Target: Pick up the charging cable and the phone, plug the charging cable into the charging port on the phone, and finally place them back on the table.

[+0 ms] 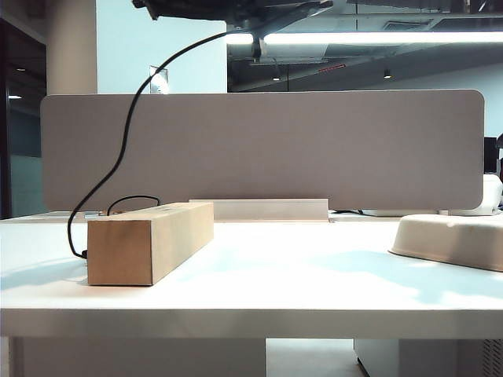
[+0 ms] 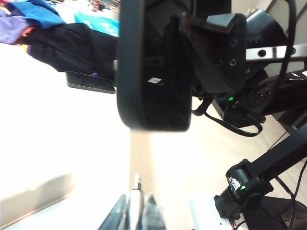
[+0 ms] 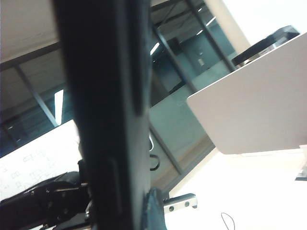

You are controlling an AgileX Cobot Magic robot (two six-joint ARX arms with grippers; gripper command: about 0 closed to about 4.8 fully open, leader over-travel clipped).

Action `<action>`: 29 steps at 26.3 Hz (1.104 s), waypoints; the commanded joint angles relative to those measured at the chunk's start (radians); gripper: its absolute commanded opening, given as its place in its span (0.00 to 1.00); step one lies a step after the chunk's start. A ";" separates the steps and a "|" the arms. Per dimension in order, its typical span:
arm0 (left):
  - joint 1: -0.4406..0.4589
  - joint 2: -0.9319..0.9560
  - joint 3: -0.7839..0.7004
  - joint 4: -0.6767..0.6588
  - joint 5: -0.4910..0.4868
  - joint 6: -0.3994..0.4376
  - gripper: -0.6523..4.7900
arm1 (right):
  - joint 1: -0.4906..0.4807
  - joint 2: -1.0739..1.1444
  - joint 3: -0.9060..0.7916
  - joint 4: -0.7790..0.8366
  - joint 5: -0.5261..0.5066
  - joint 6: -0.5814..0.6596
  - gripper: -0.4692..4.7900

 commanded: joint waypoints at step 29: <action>-0.028 -0.001 0.005 0.513 0.030 -0.542 0.11 | 0.003 -0.007 0.008 0.241 0.190 0.244 0.08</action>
